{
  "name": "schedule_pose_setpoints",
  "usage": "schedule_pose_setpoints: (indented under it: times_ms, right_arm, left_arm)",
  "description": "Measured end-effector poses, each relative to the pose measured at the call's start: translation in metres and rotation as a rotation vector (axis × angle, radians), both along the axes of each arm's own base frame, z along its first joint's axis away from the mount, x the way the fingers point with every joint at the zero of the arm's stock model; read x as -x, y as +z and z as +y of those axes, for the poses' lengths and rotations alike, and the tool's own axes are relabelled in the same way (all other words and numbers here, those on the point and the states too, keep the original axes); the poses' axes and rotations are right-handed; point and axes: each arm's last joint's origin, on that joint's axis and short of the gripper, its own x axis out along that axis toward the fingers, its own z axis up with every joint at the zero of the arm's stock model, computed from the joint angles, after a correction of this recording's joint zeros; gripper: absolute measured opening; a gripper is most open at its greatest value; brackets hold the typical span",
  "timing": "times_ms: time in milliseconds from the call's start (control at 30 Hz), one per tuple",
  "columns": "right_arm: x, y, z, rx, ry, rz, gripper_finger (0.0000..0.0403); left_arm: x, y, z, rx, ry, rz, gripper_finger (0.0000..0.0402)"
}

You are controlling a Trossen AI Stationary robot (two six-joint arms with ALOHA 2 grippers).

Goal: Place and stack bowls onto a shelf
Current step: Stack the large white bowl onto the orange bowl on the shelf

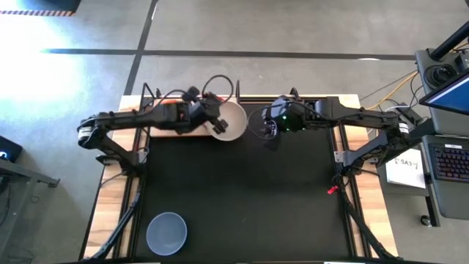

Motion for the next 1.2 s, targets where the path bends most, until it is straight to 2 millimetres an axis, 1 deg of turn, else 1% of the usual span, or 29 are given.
schedule_pose_setpoints:
  times_ms: [67,167,333,467,667,833,933,1033,1200]
  right_arm:
    - [0.004,0.001,0.0,-0.002,-0.002,0.034,0.0222]
    - [0.009,-0.002,0.001,-0.011,-0.002,0.101,0.0216]
    - [0.015,-0.008,0.001,-0.025,-0.008,0.185,0.021]
    - [0.017,-0.009,0.002,-0.031,-0.012,0.209,0.021]
    - [0.018,-0.01,0.002,-0.031,-0.011,0.216,0.0209]
    - [0.018,-0.01,0.002,-0.027,-0.006,0.218,0.0209]
    - [0.018,-0.01,0.002,-0.027,-0.005,0.218,0.0209]
    - [0.018,-0.01,0.002,-0.027,-0.005,0.218,0.0209]
    - [0.018,-0.01,0.002,-0.027,-0.006,0.217,0.0209]
  left_arm:
    - [0.01,0.003,0.01,0.03,0.06,0.035,0.0]
    - [0.024,0.004,0.027,0.056,0.139,0.061,0.0]
    - [0.041,0.001,0.056,0.117,0.215,0.004,0.0]
    - [0.048,-0.014,0.079,0.192,0.227,-0.047,0.0]
    - [0.058,-0.049,0.104,0.249,0.276,-0.094,0.0]
    - [0.06,-0.066,0.116,0.314,0.233,-0.207,0.0]
    - [0.064,-0.074,0.118,0.321,0.248,-0.208,0.0]
    - [0.066,-0.082,0.117,0.336,0.255,-0.179,0.0002]
    - [0.067,-0.085,0.116,0.345,0.261,-0.175,0.0004]
